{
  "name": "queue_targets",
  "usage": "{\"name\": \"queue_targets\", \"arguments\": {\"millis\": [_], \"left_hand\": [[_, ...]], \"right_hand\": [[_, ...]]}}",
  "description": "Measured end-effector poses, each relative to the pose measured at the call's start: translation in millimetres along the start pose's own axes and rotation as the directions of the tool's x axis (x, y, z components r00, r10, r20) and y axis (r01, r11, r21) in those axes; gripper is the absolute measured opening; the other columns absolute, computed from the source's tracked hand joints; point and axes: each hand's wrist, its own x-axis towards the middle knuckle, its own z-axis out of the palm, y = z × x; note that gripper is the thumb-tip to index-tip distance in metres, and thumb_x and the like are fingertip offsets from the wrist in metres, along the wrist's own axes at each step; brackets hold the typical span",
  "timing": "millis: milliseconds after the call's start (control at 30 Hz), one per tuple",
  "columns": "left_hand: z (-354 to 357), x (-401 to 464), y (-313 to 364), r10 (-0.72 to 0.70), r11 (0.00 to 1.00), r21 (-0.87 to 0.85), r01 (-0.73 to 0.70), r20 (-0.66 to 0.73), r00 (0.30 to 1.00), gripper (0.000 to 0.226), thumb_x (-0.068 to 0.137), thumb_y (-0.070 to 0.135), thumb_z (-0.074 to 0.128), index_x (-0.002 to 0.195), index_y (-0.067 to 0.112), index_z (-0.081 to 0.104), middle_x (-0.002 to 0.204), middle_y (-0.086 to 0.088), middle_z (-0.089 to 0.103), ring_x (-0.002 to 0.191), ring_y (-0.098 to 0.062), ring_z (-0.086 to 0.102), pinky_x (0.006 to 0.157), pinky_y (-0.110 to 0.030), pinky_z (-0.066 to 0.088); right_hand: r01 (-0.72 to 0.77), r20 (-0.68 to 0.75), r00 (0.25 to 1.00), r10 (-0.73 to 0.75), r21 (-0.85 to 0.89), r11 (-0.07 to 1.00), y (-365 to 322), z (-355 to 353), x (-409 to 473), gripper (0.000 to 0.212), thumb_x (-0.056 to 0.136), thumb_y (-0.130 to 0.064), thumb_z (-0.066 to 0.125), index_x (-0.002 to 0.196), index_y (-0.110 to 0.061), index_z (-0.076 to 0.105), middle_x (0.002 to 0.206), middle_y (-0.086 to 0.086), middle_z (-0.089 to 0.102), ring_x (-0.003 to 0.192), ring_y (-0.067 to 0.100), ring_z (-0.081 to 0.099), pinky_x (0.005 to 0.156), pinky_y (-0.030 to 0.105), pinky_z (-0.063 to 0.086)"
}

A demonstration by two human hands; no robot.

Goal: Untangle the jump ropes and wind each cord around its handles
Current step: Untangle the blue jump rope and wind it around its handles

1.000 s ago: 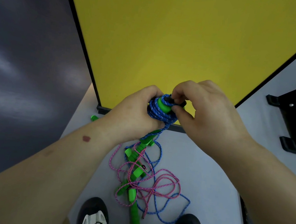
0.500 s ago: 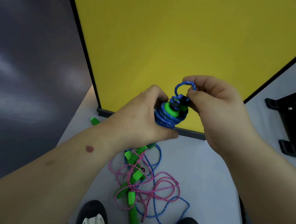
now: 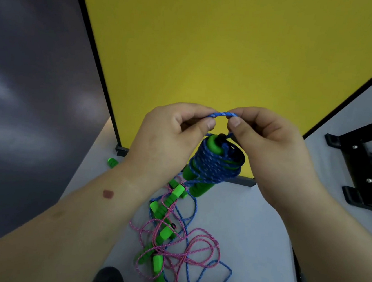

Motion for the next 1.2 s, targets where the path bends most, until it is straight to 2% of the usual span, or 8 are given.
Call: {"name": "queue_targets", "arguments": {"millis": [67,233,433,567,700,867,1067,1200], "left_hand": [[1,4,6,0.014,1.000,-0.011,-0.015,-0.018,1.000,0.015,0.094,0.019,0.069,0.105,0.024,0.078,0.089,0.014,0.076,0.088,-0.002,0.069,0.076,-0.015,0.051],[1,35,35,0.012,1.000,0.010,-0.012,0.011,1.000,0.017,0.094,0.021,0.069,0.106,0.027,0.077,0.092,0.019,0.075,0.093,0.003,0.068,0.081,-0.012,0.049],[-13,91,135,0.006,0.999,0.047,-0.009,0.059,0.998,0.014,0.094,0.023,0.068,0.101,0.030,0.077,0.083,0.012,0.075,0.086,-0.003,0.069,0.074,-0.011,0.047],[-27,119,229,-0.003,0.998,0.056,-0.002,0.083,0.997,0.013,0.095,0.024,0.066,0.096,0.031,0.077,0.082,0.011,0.074,0.084,-0.006,0.068,0.072,-0.014,0.048],[-43,149,332,0.012,0.996,0.084,-0.020,0.095,0.995,0.013,0.095,0.024,0.065,0.090,0.029,0.076,0.077,0.009,0.072,0.075,-0.008,0.065,0.064,-0.015,0.045],[-54,185,442,0.008,0.995,0.096,-0.018,0.106,0.994,0.014,0.095,0.025,0.065,0.086,0.029,0.075,0.073,0.014,0.070,0.068,0.001,0.061,0.059,-0.006,0.037],[-55,221,523,-0.006,0.996,0.086,-0.003,0.097,0.995,0.015,0.095,0.025,0.064,0.084,0.027,0.075,0.073,0.014,0.070,0.063,0.002,0.057,0.057,-0.007,0.036],[-51,241,550,-0.005,0.997,0.082,-0.001,0.078,0.997,0.013,0.096,0.027,0.064,0.088,0.028,0.075,0.077,0.017,0.071,0.072,0.002,0.063,0.060,-0.006,0.040]], "right_hand": [[0.022,-0.003,1.000,-0.022,-0.022,1.000,-3,-4,4,0.010,0.097,-0.022,0.065,0.092,-0.024,0.074,0.077,-0.001,0.070,0.071,0.010,0.060,0.067,0.031,0.050],[0.000,-0.012,1.000,0.000,-0.019,1.000,-28,-18,24,0.010,0.096,-0.023,0.065,0.090,-0.022,0.073,0.073,0.000,0.065,0.061,0.007,0.054,0.051,0.018,0.045],[0.022,-0.061,0.998,-0.022,-0.001,1.000,-124,-49,46,0.010,0.096,-0.024,0.065,0.090,-0.024,0.073,0.074,-0.007,0.069,0.064,0.006,0.056,0.058,0.020,0.045],[0.038,-0.084,0.996,-0.038,0.000,0.999,-221,-79,54,0.012,0.097,-0.020,0.062,0.092,-0.023,0.072,0.084,0.000,0.072,0.068,0.005,0.059,0.060,0.018,0.046],[0.043,-0.106,0.993,-0.043,-0.010,0.999,-325,-115,59,0.012,0.097,-0.022,0.063,0.092,-0.024,0.072,0.084,0.000,0.072,0.067,0.004,0.059,0.060,0.018,0.047],[0.042,-0.125,0.991,-0.041,0.000,0.999,-432,-157,71,0.011,0.097,-0.026,0.064,0.090,-0.026,0.073,0.082,0.000,0.071,0.066,0.005,0.057,0.058,0.018,0.046],[0.036,-0.127,0.991,-0.038,-0.014,0.999,-509,-194,90,0.012,0.097,-0.027,0.064,0.089,-0.026,0.073,0.077,-0.005,0.069,0.065,0.006,0.056,0.059,0.023,0.046],[0.043,-0.141,0.989,-0.048,-0.040,0.998,-533,-211,106,0.012,0.096,-0.031,0.064,0.089,-0.028,0.073,0.082,-0.001,0.071,0.066,0.008,0.057,0.063,0.031,0.049]]}}
